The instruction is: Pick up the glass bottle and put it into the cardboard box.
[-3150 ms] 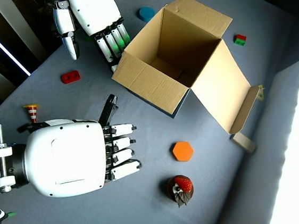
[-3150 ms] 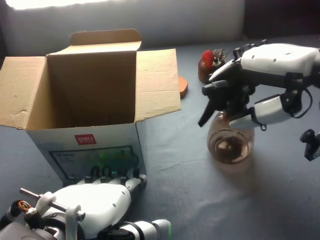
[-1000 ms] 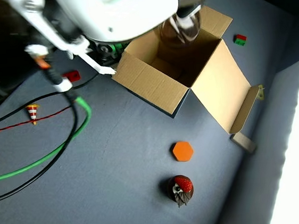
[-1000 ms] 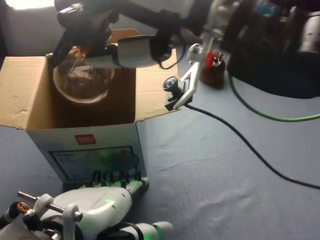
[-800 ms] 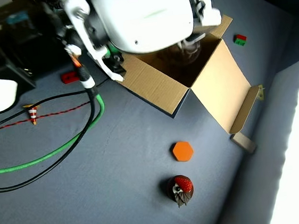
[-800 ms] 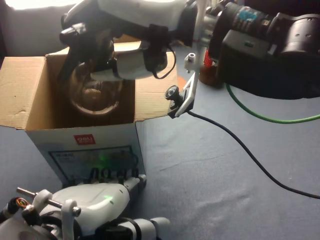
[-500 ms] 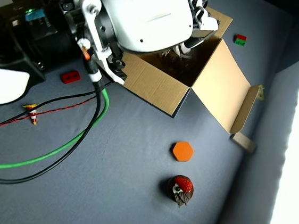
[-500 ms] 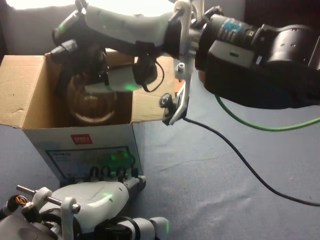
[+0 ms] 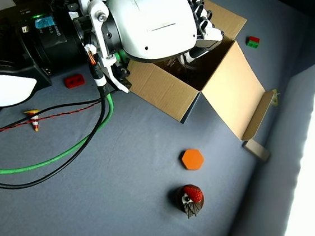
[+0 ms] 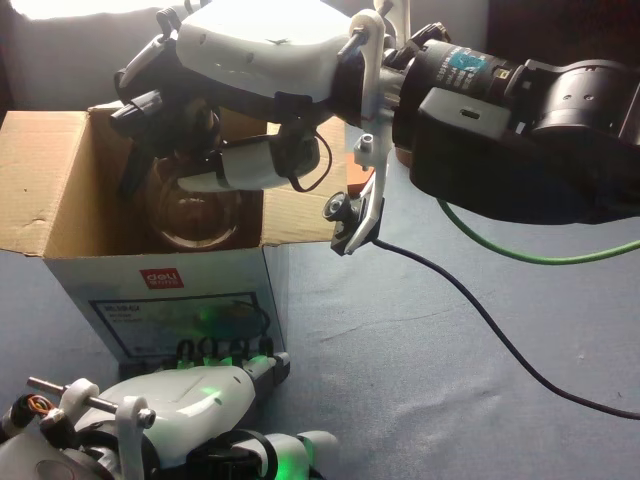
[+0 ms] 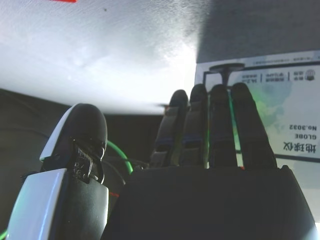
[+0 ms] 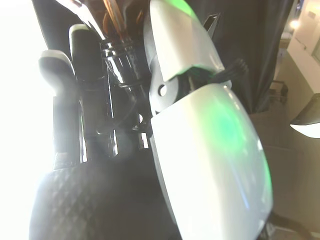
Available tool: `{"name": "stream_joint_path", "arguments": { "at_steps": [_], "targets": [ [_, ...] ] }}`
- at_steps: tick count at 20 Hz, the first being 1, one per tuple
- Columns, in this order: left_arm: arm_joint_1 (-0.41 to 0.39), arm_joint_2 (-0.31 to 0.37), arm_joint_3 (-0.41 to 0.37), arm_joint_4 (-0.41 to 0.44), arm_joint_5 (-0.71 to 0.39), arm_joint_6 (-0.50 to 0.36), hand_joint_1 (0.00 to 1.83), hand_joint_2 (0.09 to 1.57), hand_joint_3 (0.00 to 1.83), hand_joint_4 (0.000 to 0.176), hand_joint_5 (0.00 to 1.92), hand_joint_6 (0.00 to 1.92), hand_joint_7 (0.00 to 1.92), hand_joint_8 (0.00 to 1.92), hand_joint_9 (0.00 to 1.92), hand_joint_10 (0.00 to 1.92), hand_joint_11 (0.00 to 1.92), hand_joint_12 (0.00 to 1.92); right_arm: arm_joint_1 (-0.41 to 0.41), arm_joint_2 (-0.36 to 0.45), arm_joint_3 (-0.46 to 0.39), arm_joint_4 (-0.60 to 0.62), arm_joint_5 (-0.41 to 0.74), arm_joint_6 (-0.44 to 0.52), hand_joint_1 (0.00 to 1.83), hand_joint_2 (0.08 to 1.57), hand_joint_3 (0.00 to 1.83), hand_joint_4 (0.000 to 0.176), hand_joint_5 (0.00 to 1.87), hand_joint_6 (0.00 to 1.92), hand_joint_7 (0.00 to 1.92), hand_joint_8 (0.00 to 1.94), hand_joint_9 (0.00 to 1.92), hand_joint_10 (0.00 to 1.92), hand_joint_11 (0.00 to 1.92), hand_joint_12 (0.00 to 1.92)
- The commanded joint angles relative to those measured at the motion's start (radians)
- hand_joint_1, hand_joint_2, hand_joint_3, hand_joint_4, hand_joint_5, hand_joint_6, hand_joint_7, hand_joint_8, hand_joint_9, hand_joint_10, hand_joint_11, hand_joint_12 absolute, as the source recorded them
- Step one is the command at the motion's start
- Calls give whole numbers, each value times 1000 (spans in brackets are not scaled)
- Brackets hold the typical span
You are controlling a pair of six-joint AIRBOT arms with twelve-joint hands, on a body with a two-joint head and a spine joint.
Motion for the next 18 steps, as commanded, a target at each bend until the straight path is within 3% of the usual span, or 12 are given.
{"name": "stream_joint_path", "arguments": {
  "at_steps": [1, 3, 6, 7, 8, 10, 12, 15, 17, 18],
  "targets": [
    [-5, -3, 1, 63, -28, -7, 65, 1298, 2, 0, 42, 2, 66, 1, 15, 0, 0, 78, 10, 6, -4, 4, 137, -1, 1209, 1176, 3, 0, 766, 1263, 970, 1173, 810, 1411, 525, 1866],
    [-5, -4, 1, 63, -28, -7, 72, 1296, 0, 0, 38, 1, 64, 0, 13, 0, 0, 44, 9, 8, -4, 4, 141, -9, 1193, 1195, 8, 0, 736, 1313, 927, 1223, 797, 1412, 463, 1916],
    [-6, -3, 1, 63, -28, -8, 98, 1292, 0, 0, 61, 8, 66, 1, 10, 0, 1, 44, 12, 15, -5, 4, 140, -10, 1136, 1277, 5, 0, 587, 1500, 778, 1391, 548, 1417, 161, 1921],
    [-6, -3, 1, 64, -28, -8, 114, 1288, 0, 0, 68, 7, 68, 1, 10, 0, 0, 57, 12, 18, -6, 4, 141, -10, 1072, 1214, 0, 0, 467, 1112, 636, 1091, 472, 1373, 49, 1921],
    [-6, -3, 1, 64, -28, -8, 116, 1288, 0, 0, 71, 7, 73, 3, 11, 0, 7, 65, 10, 22, -8, 3, 145, -12, 1058, 1175, 0, 0, 432, 939, 611, 948, 418, 1330, 9, 1897],
    [-6, -3, 1, 64, -31, -8, 106, 1290, 1, 0, 70, 1, 76, 0, 18, 3, 0, 157, 8, 30, -13, -6, 146, -15, 1075, 1116, 0, 0, 364, 779, 525, 760, 289, 1167, 0, 1623],
    [-6, -3, 2, 64, -32, -8, 73, 1296, 3, 0, 48, 0, 77, 0, 19, 2, 0, 138, 8, 39, -20, -15, 146, -15, 1065, 1096, 0, 0, 315, 617, 478, 452, 196, 914, 0, 1219],
    [-7, 0, -2, 64, -35, -8, 45, 1301, 2, 0, 14, 2, 45, 1, 1, 0, 0, 17, 11, 57, -36, -15, 143, -15, 1050, 1073, 0, 0, 281, 431, 460, 137, 174, 712, 0, 1074],
    [-11, 19, -25, 63, -46, -9, 63, 1300, 0, 0, 22, 5, 44, 1, 0, 0, 3, 8, 15, 85, -65, -11, 136, -12, 1016, 1056, 0, 0, 220, 261, 379, 15, 120, 573, 0, 897],
    [-15, 30, -40, 52, -56, -14, 63, 1300, 0, 0, 22, 5, 44, 1, 0, 0, 3, 8, 18, 108, -88, 17, 134, -16, 1016, 1056, 0, 0, 220, 261, 379, 15, 120, 573, 0, 897]
  ]
}}
